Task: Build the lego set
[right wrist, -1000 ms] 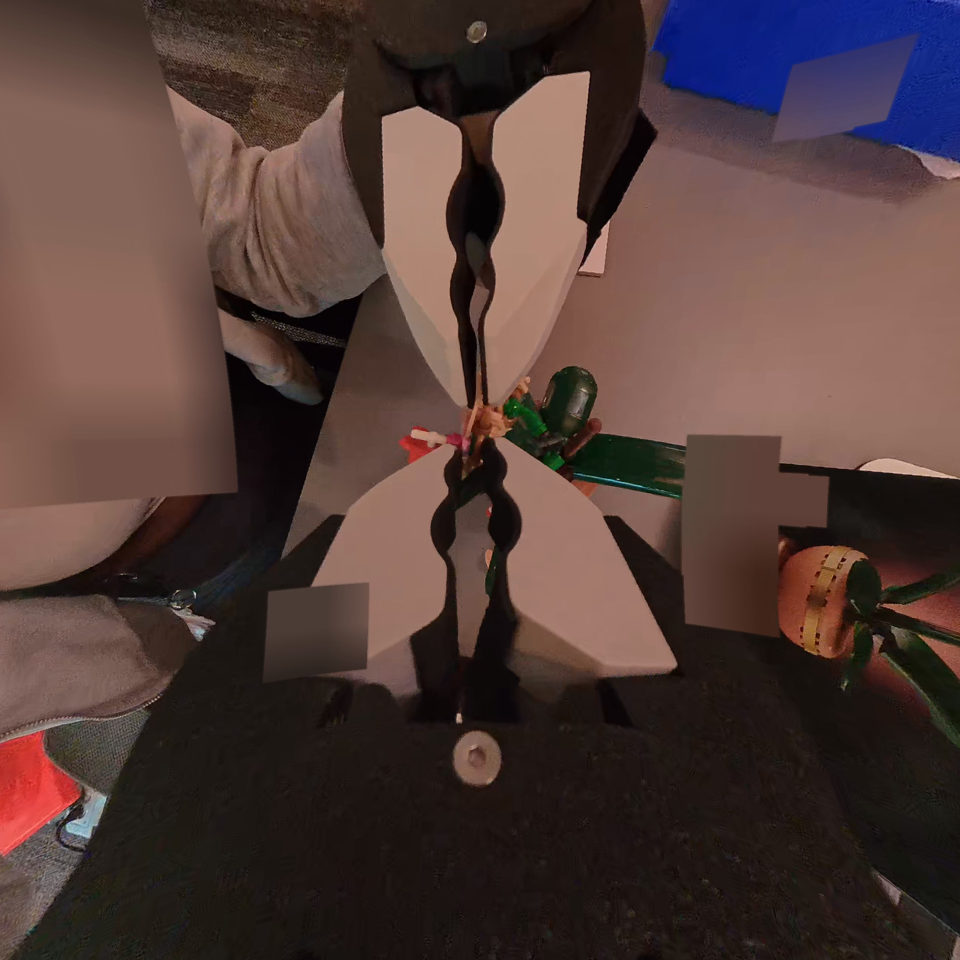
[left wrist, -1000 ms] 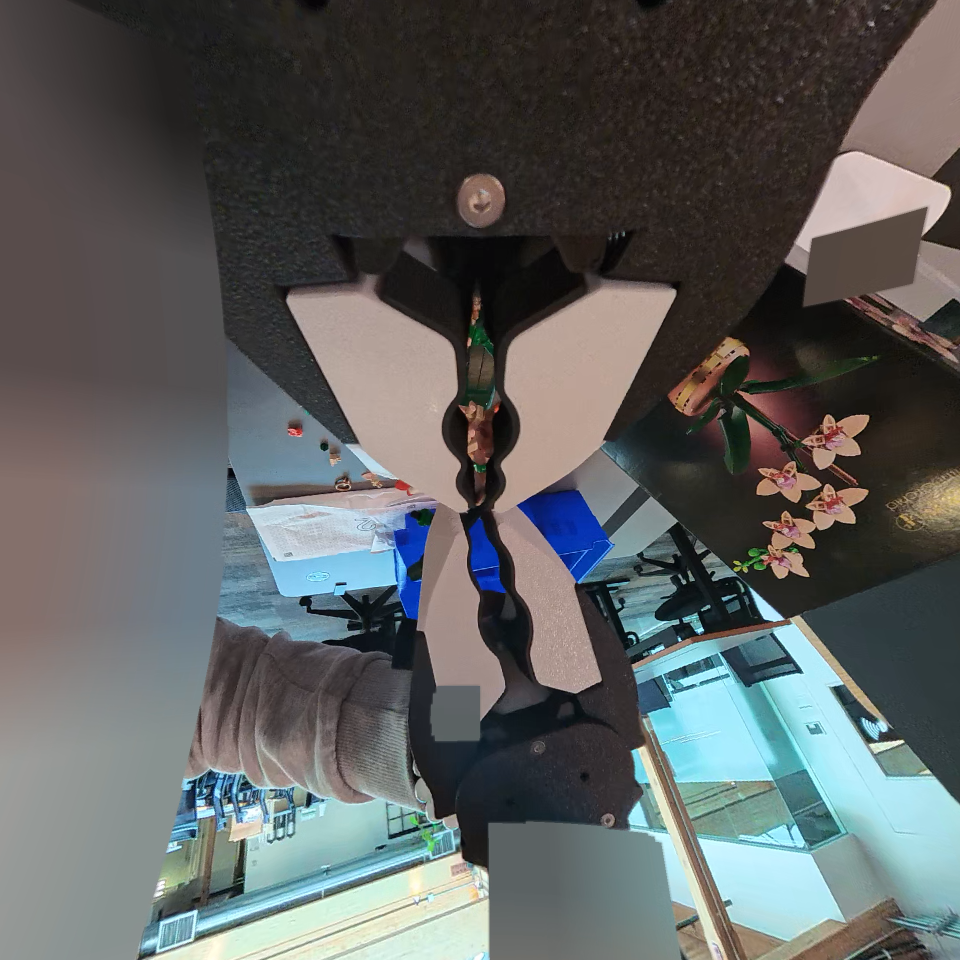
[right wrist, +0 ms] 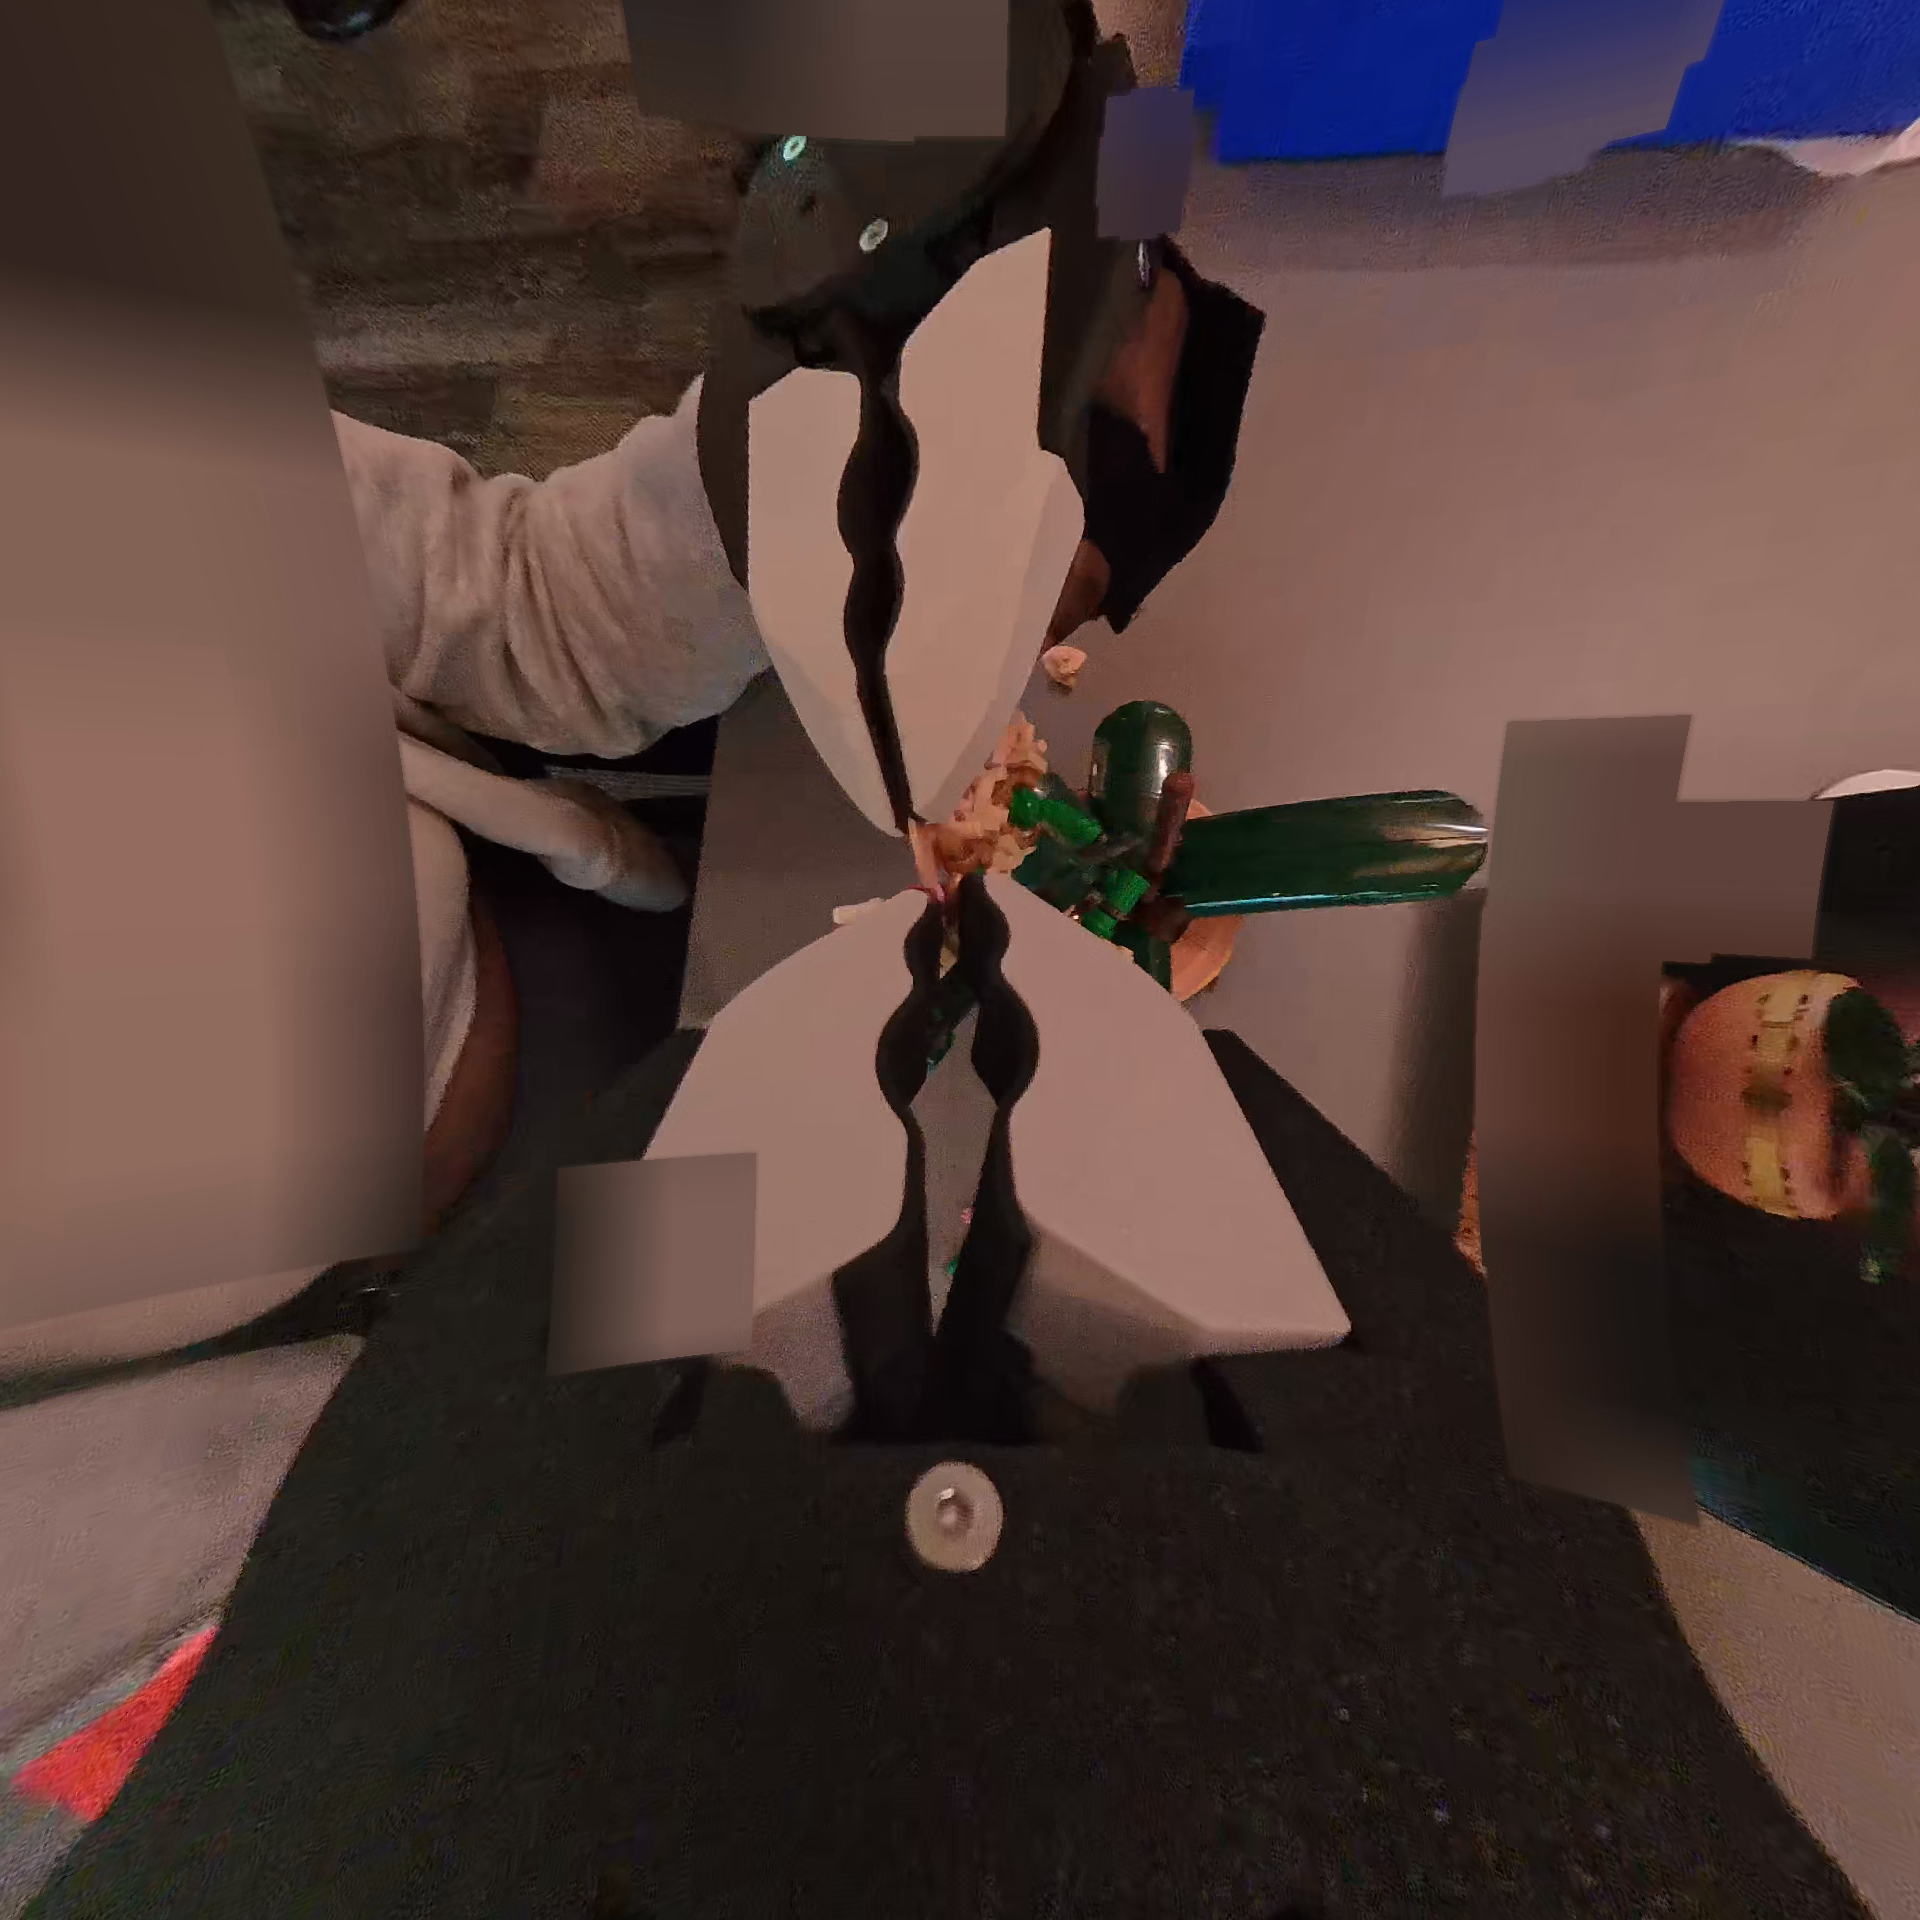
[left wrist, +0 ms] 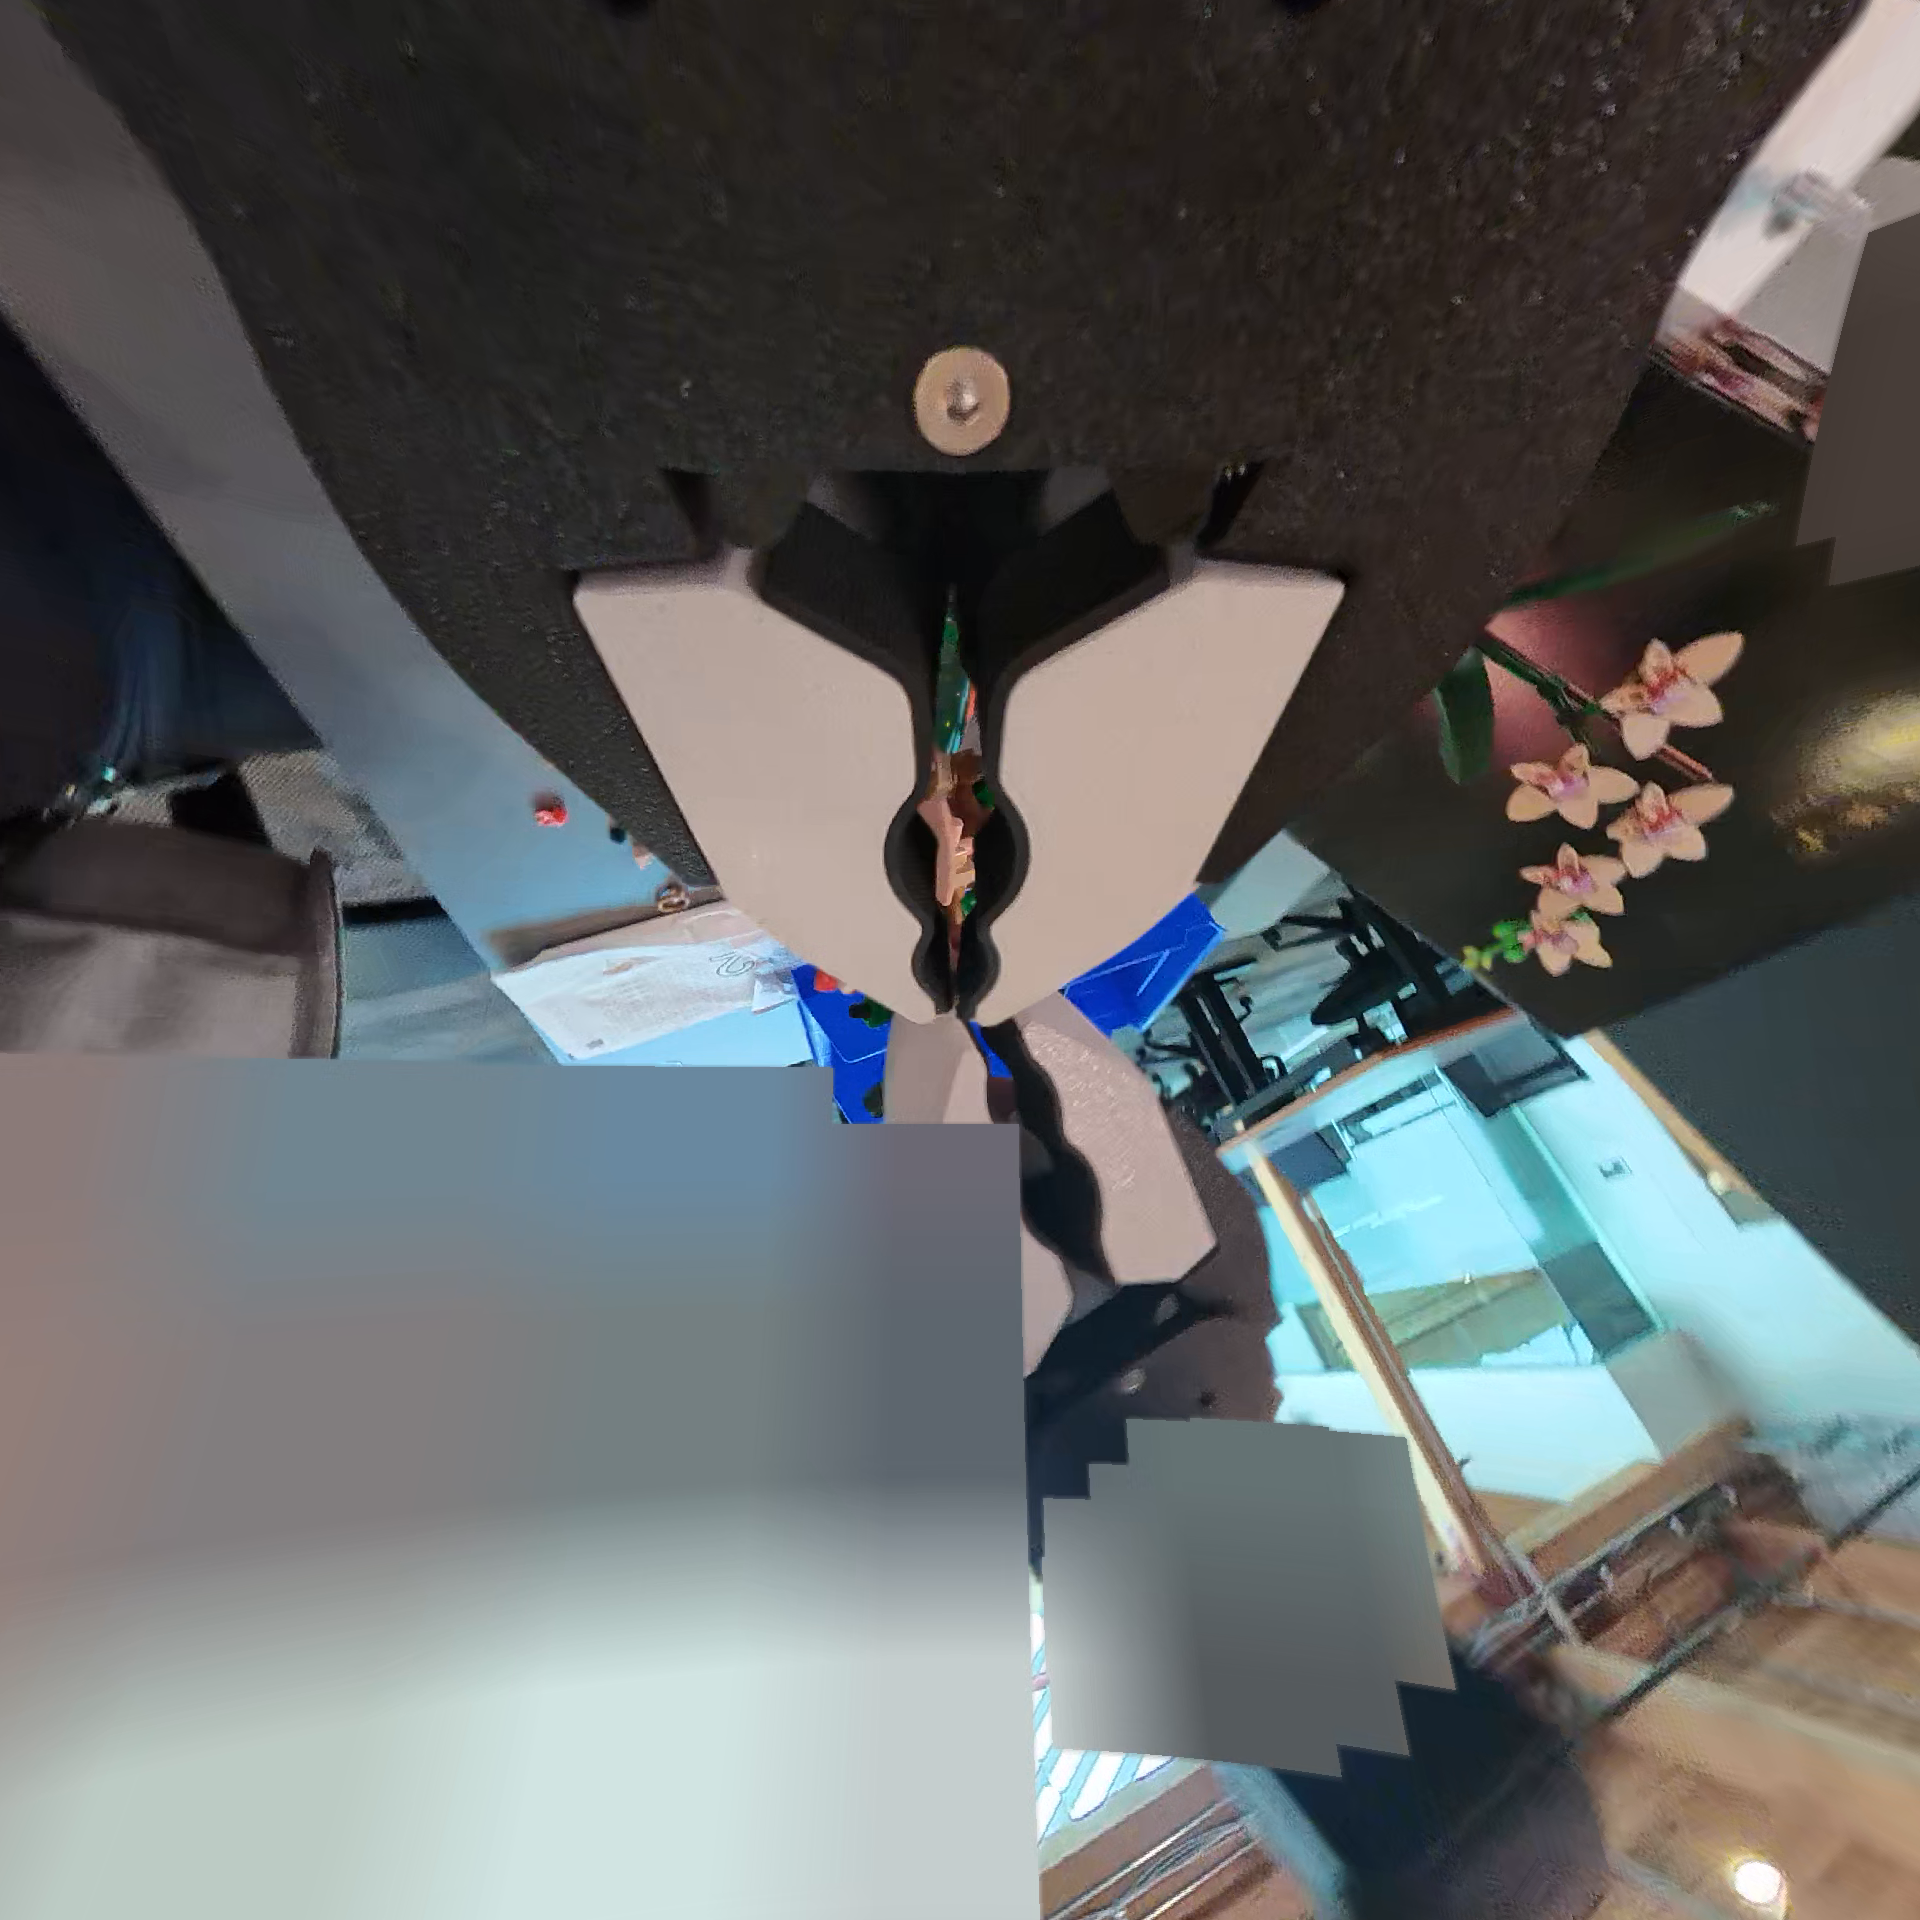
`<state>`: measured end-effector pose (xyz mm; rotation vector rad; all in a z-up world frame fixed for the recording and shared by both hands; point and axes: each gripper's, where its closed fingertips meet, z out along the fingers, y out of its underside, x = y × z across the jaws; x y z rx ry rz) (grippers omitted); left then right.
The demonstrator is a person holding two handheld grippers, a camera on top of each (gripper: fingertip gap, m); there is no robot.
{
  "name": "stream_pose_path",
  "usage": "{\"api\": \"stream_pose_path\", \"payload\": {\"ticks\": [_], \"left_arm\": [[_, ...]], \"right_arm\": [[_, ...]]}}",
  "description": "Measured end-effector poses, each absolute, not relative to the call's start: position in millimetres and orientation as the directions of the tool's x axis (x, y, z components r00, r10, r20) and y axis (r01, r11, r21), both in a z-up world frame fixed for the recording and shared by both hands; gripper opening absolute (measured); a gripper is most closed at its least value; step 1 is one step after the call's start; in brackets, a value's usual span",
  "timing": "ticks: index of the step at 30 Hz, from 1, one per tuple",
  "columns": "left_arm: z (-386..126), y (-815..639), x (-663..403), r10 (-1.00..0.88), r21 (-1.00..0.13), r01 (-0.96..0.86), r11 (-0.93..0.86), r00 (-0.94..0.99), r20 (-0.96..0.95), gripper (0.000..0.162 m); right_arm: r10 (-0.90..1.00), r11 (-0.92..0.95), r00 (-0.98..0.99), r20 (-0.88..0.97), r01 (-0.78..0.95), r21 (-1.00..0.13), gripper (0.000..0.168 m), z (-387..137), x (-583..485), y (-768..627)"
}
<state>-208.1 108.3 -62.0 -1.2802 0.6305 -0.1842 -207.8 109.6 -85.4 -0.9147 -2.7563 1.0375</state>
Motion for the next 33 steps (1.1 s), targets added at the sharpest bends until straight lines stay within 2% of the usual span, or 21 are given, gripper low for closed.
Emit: {"api": "stream_pose_path", "payload": {"ticks": [7, 12, 17, 19, 20, 22, 24, 26, 29, 31, 33], "left_arm": [[-58.9, 118.4, -213.8, -0.499, -0.988, -0.001, 0.156, 0.863, -0.080, 0.000], [-57.9, 122.1, -226.7, -0.460, -0.988, 0.098, 0.118, 0.887, 0.033, 0.000], [-58.0, 118.9, -224.0, -0.461, -0.991, 0.055, 0.123, 0.887, -0.008, 0.000], [-58.4, 119.4, -222.8, -0.465, -0.992, 0.056, 0.117, 0.885, -0.005, 0.000], [-58.2, 119.6, -222.8, -0.467, -0.991, 0.062, 0.116, 0.884, 0.001, 0.000], [-58.2, 120.2, -222.5, -0.467, -0.992, 0.070, 0.109, 0.884, 0.011, 0.000], [-58.4, 120.8, -221.6, -0.463, -0.993, 0.067, 0.100, 0.886, 0.013, 0.000], [-58.7, 121.5, -220.8, -0.456, -0.994, 0.057, 0.094, 0.890, 0.008, 0.000], [-59.2, 121.7, -219.3, -0.450, -0.995, 0.049, 0.081, 0.893, 0.007, 0.000], [-59.2, 121.7, -218.9, -0.444, -0.996, 0.042, 0.077, 0.896, 0.004, 0.000], [-59.2, 121.8, -218.5, -0.441, -0.996, 0.042, 0.075, 0.897, 0.005, 0.000]], "right_arm": [[0.430, 0.783, -0.874, 0.226, 0.236, -0.576, 0.002, -81.3, -212.7, 119.4], [0.247, 0.881, -0.850, 0.465, -0.003, -0.473, 0.000, -75.8, -210.8, 120.0], [0.307, 0.871, -0.836, 0.455, 0.054, -0.489, 0.000, -76.3, -206.4, 122.5], [0.375, 0.837, -0.803, 0.463, 0.079, -0.541, 0.005, -70.6, -206.0, 120.9], [0.396, 0.822, -0.784, 0.479, 0.071, -0.564, 0.013, -67.5, -203.4, 118.9], [0.469, 0.775, -0.695, 0.545, 0.028, -0.631, 0.026, -57.5, -199.2, 114.0], [0.558, 0.724, -0.535, 0.635, -0.060, -0.687, 0.031, -48.2, -192.8, 109.2], [0.642, 0.701, -0.266, 0.719, -0.176, -0.691, 0.027, -40.2, -184.8, 108.2], [0.661, 0.743, 0.109, 0.742, -0.235, -0.627, 0.022, -50.5, -171.0, 109.1], [0.682, 0.730, 0.214, 0.699, -0.249, -0.636, 0.019, -67.0, -171.5, 104.0], [0.710, 0.704, 0.214, 0.671, -0.213, -0.677, 0.021, -83.7, -184.4, 102.9]]}}
